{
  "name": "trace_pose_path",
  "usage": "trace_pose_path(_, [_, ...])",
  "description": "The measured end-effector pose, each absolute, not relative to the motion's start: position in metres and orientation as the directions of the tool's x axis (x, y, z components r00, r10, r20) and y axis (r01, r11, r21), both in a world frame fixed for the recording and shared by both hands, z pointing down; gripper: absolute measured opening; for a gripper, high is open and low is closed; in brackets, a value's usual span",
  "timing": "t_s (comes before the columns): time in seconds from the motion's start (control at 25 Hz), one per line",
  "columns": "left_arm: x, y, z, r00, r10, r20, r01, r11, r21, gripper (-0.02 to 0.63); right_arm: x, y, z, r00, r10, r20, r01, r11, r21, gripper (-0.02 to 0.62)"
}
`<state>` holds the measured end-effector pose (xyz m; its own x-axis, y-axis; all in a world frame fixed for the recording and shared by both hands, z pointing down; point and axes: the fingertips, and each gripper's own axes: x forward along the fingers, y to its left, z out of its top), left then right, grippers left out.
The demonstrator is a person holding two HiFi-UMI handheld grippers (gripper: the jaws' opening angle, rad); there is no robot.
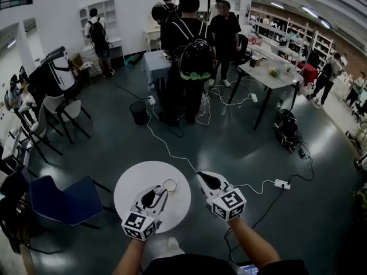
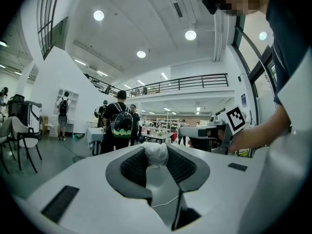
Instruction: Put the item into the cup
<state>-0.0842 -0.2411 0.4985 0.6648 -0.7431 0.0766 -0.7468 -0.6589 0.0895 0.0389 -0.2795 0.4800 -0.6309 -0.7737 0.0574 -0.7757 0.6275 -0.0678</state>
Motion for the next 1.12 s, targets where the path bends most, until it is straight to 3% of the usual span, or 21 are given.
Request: trace_pose_path(1.12, [-0.168,-0.381,0.525,0.711,-0.692,0.124,-0.702,-0.692,0.166,0.120,-0.042,-0.417,0.503,-0.581,-0.801,0.145,-0.814,0.574,-0.087,0.017])
